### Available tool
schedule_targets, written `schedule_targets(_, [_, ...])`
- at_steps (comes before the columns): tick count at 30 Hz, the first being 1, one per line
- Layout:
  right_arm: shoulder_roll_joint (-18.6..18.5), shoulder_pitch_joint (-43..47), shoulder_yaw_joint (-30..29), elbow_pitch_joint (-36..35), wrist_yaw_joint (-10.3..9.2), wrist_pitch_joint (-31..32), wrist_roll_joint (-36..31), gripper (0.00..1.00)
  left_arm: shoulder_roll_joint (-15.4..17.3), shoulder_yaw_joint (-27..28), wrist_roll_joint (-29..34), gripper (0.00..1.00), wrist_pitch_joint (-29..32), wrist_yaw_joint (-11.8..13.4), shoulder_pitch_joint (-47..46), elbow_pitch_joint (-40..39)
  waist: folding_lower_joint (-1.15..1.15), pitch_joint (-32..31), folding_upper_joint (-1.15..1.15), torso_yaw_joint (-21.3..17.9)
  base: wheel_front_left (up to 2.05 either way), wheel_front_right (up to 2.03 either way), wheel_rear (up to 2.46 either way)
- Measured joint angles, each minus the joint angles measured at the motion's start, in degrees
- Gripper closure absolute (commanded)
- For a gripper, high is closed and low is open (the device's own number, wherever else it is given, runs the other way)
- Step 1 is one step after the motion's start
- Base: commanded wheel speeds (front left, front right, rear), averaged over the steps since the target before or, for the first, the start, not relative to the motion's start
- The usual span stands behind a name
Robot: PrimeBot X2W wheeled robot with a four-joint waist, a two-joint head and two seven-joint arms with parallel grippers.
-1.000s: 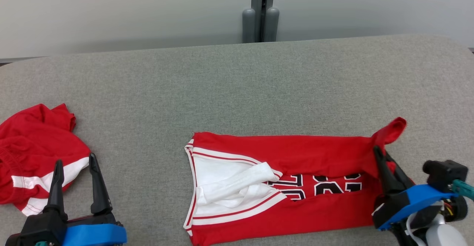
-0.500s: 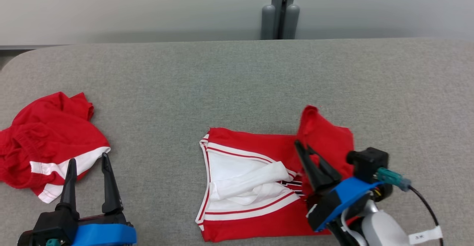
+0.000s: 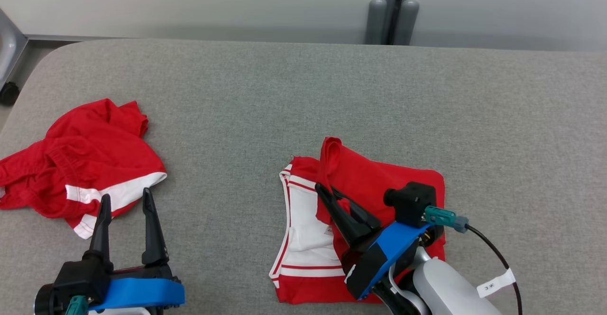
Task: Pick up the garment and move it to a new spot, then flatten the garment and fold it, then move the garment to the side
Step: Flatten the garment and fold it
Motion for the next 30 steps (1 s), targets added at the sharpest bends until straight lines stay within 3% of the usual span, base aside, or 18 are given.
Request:
schedule_targets(6, [0.1,-2.4,2.7,4.3,0.0,-1.6,1.9,1.0,0.0,-0.6,-0.2,0.0,0.0,0.0,-0.5,0.2,0.0,0.6,0.0,0.8,0.0,0.0,0.0])
schedule_targets(7, [0.0,-2.7,3.1,5.1,-0.01,-1.9,2.0,0.64,0.0,-0.6,-0.2,0.0,0.0,0.1,-0.5,0.3,0.0,0.6,0.0,0.8,0.0,0.0,0.0])
schedule_targets(8, [0.0,-2.9,3.4,5.6,0.0,-2.1,2.4,0.0,0.0,-0.6,-0.3,0.0,0.0,0.1,-0.5,0.4,0.0,0.6,0.0,0.8,0.0,0.0,0.0])
schedule_targets(16, [0.1,-4.4,1.6,7.0,0.0,-7.0,2.4,0.0,0.0,-0.5,-0.2,0.0,0.0,0.2,-0.5,0.7,0.0,-0.8,0.0,-1.2,0.0,0.0,0.0])
schedule_targets(23, [-1.0,-3.5,-8.4,4.6,0.0,-9.5,-5.1,0.0,0.0,-0.6,0.4,0.0,0.0,-0.3,-0.2,0.8,0.0,-2.5,0.0,-4.0,0.0,0.0,0.0])
schedule_targets(30, [-3.7,3.8,-18.5,-1.5,0.0,-9.7,-9.2,0.0,0.0,-0.8,1.0,0.0,0.0,-0.5,0.5,1.5,-0.01,-4.2,0.0,-6.3,0.0,0.0,0.0])
